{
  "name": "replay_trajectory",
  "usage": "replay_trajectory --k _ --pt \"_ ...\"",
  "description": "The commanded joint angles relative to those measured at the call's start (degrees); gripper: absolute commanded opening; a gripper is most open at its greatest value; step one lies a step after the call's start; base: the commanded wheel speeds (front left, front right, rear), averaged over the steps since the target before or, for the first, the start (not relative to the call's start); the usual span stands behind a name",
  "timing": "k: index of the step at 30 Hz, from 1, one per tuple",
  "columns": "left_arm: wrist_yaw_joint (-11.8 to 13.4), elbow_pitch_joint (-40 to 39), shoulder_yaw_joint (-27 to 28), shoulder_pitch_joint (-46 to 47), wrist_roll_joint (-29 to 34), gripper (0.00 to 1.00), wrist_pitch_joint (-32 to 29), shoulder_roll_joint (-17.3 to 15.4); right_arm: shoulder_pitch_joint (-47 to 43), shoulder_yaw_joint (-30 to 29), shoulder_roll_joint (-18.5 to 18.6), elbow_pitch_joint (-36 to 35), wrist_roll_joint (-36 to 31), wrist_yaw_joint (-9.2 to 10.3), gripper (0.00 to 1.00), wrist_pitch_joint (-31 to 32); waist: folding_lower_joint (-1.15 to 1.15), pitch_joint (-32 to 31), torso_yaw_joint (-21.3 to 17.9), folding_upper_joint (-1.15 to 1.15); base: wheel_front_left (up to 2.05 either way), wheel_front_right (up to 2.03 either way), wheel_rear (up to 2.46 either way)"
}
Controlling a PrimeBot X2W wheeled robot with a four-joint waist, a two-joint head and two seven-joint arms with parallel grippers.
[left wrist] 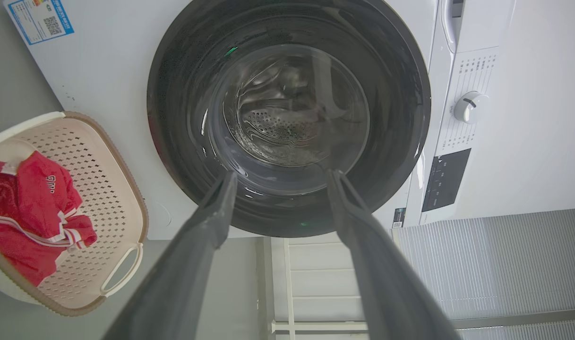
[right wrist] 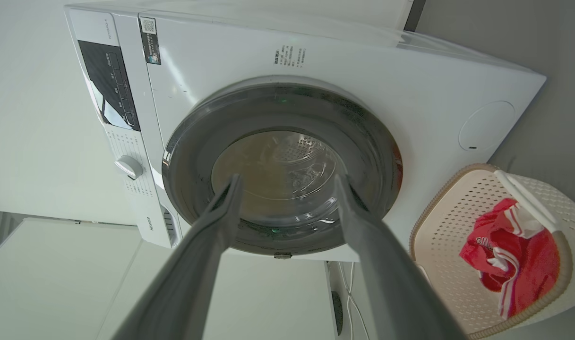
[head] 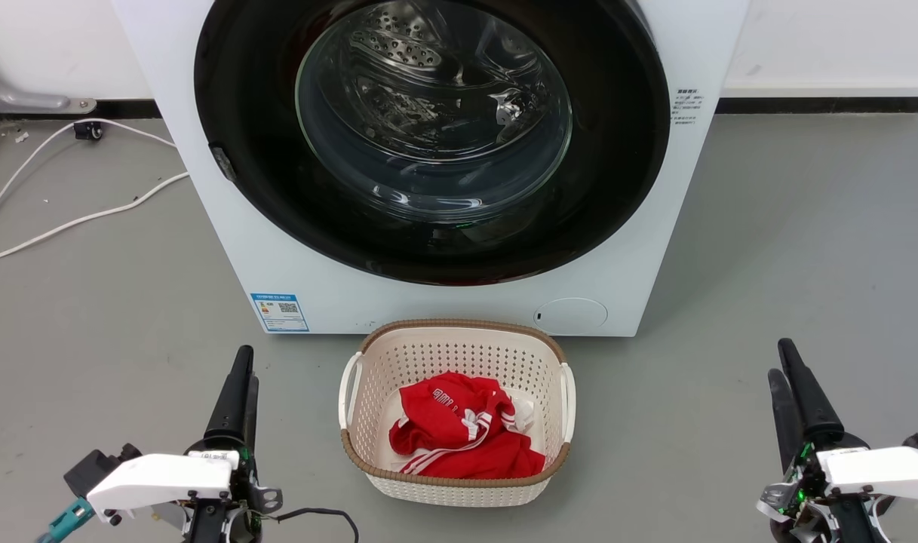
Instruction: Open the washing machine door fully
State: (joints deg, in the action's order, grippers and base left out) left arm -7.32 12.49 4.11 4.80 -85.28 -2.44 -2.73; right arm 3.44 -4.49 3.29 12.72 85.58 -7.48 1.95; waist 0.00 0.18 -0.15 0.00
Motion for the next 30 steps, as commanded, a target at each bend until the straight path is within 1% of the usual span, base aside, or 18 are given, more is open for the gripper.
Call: replay_trajectory --k 1,9,19,26,30 --pt "-0.1 -1.7 0.0 1.1 2.6 1.00 0.6 -0.2 0.7 0.4 0.1 -1.7 -2.7 -0.01 1.00 -0.6 0.00 0.0 0.0 0.00 0.00 0.00 0.00" --pt "-0.1 -4.4 0.0 1.1 13.1 1.00 2.6 -0.2 0.3 1.1 0.0 -4.4 -14.6 -0.01 1.00 -2.5 0.00 0.0 -0.1 0.00 0.00 0.00 0.00" --pt "0.9 -6.3 -1.4 1.0 26.1 1.00 4.8 -0.2 0.6 2.1 0.0 -6.5 -29.9 -0.01 1.00 -4.7 0.00 0.3 -0.4 0.00 0.00 0.00 0.00" --pt "1.6 -6.9 -2.5 1.2 34.7 1.00 6.2 -0.2 0.4 2.2 -0.1 -6.8 -40.2 -0.01 1.00 -6.0 0.00 0.5 -0.6 0.00 0.00 0.00 0.00" --pt "1.8 -7.0 -3.0 1.2 39.1 1.00 7.0 -0.3 0.4 2.3 -0.1 -6.6 -44.7 -0.02 1.00 -6.8 0.00 0.6 -0.7 0.00 0.00 0.00 0.00"
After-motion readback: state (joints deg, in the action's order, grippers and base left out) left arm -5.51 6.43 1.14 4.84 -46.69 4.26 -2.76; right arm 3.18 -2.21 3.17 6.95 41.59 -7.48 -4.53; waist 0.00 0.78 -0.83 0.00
